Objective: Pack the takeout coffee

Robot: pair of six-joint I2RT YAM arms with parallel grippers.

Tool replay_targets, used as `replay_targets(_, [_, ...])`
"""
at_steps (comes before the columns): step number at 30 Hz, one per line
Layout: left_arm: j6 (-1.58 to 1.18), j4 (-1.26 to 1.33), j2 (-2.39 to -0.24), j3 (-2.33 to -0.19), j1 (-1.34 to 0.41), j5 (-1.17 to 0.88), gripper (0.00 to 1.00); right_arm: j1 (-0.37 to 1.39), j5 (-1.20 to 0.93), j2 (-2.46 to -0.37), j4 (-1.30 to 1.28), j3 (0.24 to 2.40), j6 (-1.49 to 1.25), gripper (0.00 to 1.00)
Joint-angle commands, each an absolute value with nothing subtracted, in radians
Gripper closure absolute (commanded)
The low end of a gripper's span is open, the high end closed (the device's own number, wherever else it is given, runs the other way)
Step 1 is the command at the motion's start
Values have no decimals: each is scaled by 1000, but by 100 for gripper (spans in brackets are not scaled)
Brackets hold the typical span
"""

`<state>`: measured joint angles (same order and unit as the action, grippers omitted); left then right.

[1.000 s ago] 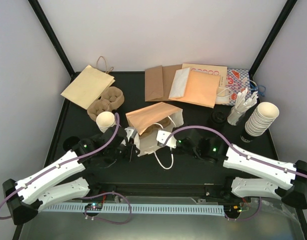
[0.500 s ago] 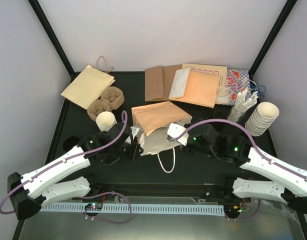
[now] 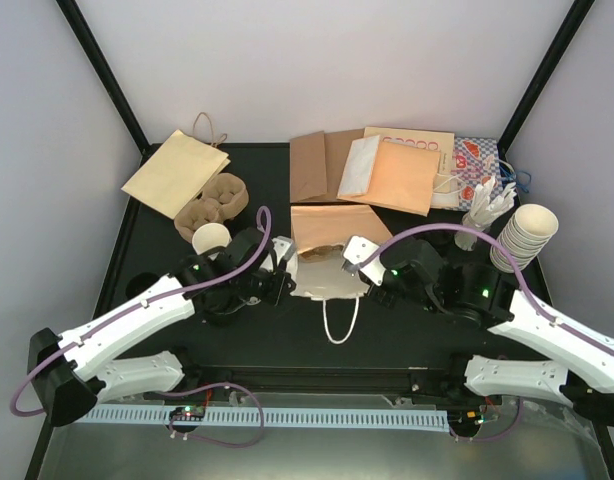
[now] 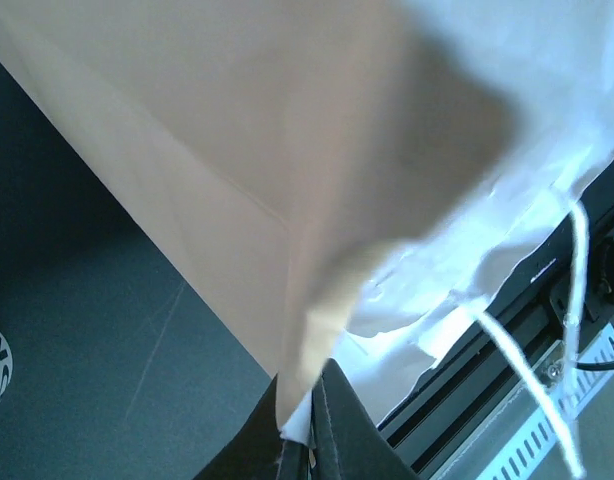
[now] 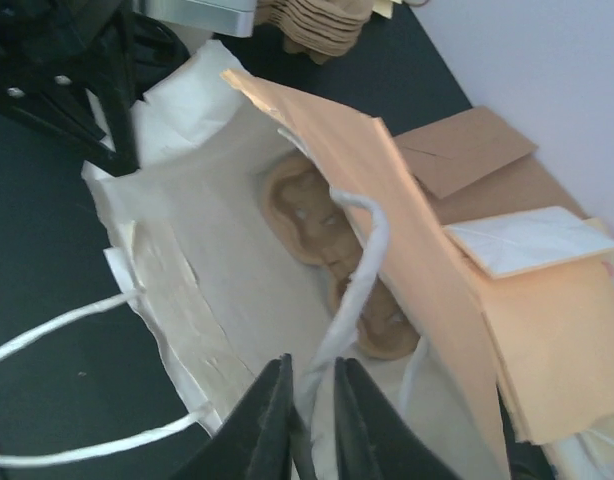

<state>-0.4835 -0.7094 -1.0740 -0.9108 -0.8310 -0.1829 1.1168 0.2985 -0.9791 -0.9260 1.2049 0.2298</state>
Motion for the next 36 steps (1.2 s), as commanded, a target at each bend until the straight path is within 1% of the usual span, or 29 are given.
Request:
replay_targets(1, [-443, -698, -1072, -953, -821, -201, 98, 1120, 421, -1020, -954, 1255, 197, 82])
replay_targets(6, [-451, -701, -1056, -952, -813, -199, 98, 1120, 522, -1040, -957, 1278, 197, 78])
replay_targets(7, [-453, -702, -1056, -952, -812, -198, 99, 1121, 538, -1034, -950, 1278, 198, 75])
replay_targets(8, [-454, -703, -1055, -951, -810, -199, 98, 1121, 550, -1025, -941, 1278, 201, 71])
replay_targets(9, [-455, -703, -1056, -948, -810, -199, 98, 1121, 559, -1018, -931, 1280, 202, 59])
replay_targets(11, [-459, -706, -1056, -949, -808, -199, 98, 1121, 557, -1000, -923, 1287, 204, 44])
replay_targets(14, [-462, -706, -1055, -950, -803, -198, 99, 1121, 519, -970, -926, 1298, 212, 42])
replay_targets(21, [-479, -708, -1061, -964, -785, -210, 98, 1121, 232, -865, -931, 1271, 243, 41])
replay_targets(23, [-485, -705, -1057, -968, -778, -223, 99, 1121, 194, -854, -948, 1258, 243, 43])
replay_targets(24, [-488, -703, -1057, -969, -773, -227, 98, 1121, 177, -850, -954, 1245, 244, 45])
replay_targets(26, [-492, -702, -1053, -973, -765, -242, 98, 1121, 156, -838, -952, 1209, 249, 53])
replay_targets(28, [-492, -703, -1049, -976, -759, -245, 98, 1121, 144, -825, -932, 1160, 259, 66])
replay_targets(31, [-492, -709, -1045, -971, -751, -244, 99, 1121, 130, -799, -882, 1075, 324, 96])
replay_targets(32, [-493, -709, -1044, -970, -749, -246, 98, 1121, 130, -793, -864, 1050, 344, 98])
replay_targets(36, [-491, -713, -1044, -966, -746, -250, 98, 1121, 153, -819, -805, 982, 394, 99])
